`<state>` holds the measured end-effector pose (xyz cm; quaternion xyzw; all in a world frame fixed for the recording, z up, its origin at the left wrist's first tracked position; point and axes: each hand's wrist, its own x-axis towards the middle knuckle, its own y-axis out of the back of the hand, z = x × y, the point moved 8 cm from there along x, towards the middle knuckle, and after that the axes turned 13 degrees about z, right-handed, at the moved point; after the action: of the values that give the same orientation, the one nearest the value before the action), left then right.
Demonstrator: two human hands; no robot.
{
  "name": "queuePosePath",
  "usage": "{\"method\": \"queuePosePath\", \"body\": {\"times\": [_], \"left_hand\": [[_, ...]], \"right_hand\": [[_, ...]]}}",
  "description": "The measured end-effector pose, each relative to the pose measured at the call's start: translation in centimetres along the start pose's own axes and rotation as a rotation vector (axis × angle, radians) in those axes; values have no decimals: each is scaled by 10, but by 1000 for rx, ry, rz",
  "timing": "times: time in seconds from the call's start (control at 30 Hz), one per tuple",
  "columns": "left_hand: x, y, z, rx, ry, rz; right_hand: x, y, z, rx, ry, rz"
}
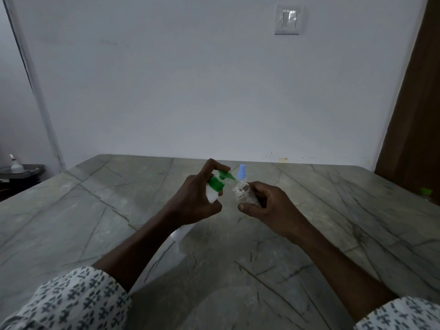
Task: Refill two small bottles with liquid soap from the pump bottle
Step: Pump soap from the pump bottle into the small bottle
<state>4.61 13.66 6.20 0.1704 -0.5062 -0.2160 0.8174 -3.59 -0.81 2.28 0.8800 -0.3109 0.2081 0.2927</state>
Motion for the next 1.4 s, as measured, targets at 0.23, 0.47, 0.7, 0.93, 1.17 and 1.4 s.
{"method": "queuePosePath", "body": {"times": [0.23, 0.47, 0.7, 0.93, 1.17, 1.4], "left_hand": [[0, 1, 1, 4, -4, 15], [0, 1, 2, -3, -19, 17], [0, 0, 1, 11, -7, 13], [-1, 1, 4, -9, -14, 15], [0, -1, 3, -10, -15, 7], [1, -2, 1, 11, -8, 18]], "right_hand": [[-1, -1, -1, 37, -4, 3], [0, -2, 0, 53, -13, 1], [-1, -4, 3, 9, -16, -4], [-1, -2, -1, 51, -20, 5], [-1, -2, 0, 66, -23, 4], [-3, -6, 1, 25, -17, -12]]}}
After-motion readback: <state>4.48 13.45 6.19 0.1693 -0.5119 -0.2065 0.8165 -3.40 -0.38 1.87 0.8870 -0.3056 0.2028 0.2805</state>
